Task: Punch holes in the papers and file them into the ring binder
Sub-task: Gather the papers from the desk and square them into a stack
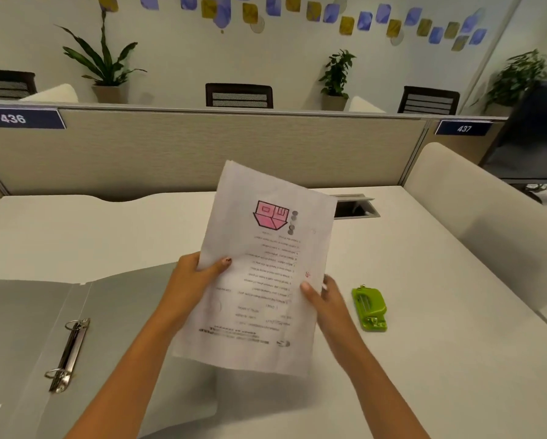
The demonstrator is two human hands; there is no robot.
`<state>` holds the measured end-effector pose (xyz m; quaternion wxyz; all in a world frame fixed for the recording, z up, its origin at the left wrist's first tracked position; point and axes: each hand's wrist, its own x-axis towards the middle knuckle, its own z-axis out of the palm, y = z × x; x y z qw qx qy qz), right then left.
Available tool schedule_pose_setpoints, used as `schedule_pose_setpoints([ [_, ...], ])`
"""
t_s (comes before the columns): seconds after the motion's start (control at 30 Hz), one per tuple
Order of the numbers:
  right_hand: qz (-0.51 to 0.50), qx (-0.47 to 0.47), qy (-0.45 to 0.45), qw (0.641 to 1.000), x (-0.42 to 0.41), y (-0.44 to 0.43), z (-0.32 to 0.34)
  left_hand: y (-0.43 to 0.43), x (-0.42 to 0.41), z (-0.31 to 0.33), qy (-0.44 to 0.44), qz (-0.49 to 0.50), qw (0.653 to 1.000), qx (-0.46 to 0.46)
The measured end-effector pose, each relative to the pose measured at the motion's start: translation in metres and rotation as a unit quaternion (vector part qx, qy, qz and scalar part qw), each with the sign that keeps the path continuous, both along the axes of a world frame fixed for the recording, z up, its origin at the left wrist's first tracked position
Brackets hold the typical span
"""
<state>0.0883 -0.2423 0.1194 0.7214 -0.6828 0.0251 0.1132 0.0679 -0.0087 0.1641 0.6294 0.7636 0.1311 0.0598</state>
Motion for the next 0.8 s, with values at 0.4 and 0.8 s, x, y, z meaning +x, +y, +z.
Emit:
schedule_pose_setpoints([
  [0.4, -0.097, -0.119, -0.035, 0.987, -0.015, 0.005, -0.023, -0.022, -0.018, -0.054, 0.088, 0.076, 0.984, -0.138],
  [0.8, -0.13, -0.226, -0.072, 0.963, -0.005, -0.013, -0.044, -0.041, -0.014, -0.077, 0.111, 0.075, 0.984, -0.113],
])
